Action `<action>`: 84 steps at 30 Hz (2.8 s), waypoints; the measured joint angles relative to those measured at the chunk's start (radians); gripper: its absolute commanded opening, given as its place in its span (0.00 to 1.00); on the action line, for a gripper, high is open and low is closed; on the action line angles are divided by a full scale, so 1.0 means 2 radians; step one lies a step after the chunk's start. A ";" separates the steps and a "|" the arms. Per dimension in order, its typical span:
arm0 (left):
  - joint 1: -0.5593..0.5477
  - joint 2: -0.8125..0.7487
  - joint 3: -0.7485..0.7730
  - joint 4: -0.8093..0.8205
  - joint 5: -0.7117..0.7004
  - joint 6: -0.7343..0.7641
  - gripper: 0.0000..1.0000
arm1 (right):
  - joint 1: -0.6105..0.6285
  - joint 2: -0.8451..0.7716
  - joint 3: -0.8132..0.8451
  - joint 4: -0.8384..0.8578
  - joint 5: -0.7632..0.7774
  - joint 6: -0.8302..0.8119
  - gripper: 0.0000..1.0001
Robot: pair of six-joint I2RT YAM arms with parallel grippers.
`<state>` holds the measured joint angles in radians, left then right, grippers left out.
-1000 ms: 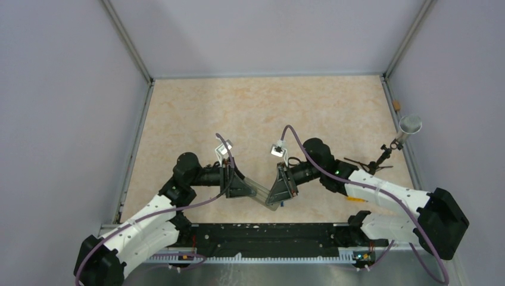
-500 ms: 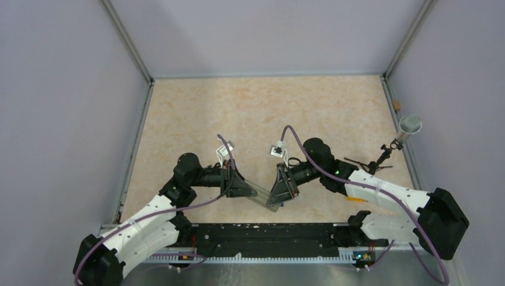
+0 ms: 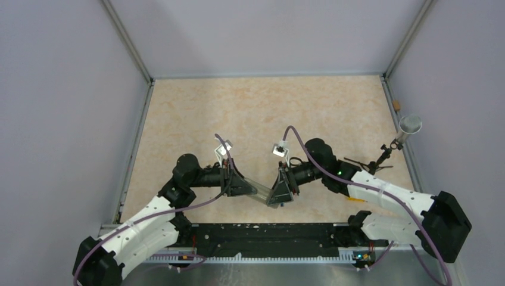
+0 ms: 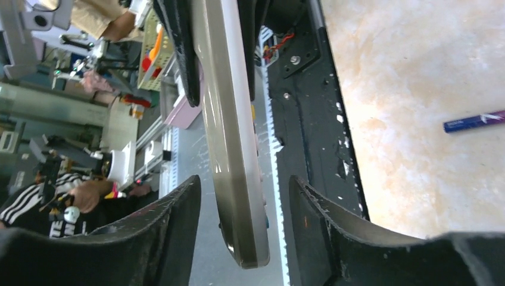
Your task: Load the batteries into the remote control
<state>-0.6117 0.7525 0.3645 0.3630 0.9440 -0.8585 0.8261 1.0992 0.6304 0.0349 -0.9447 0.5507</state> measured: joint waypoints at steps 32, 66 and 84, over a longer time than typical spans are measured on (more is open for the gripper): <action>0.000 -0.015 0.000 -0.131 -0.254 0.014 0.00 | 0.000 -0.117 -0.007 -0.086 0.292 0.020 0.59; 0.000 -0.058 -0.021 -0.113 -0.284 -0.060 0.00 | 0.003 -0.029 -0.028 0.066 0.289 0.111 0.53; 0.000 -0.058 -0.024 -0.106 -0.284 -0.069 0.00 | 0.005 -0.022 -0.034 0.077 0.290 0.119 0.52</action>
<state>-0.6113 0.6369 0.3157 0.1505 0.3756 -0.9970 0.8360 1.0550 0.5625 0.1894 -0.3637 0.7895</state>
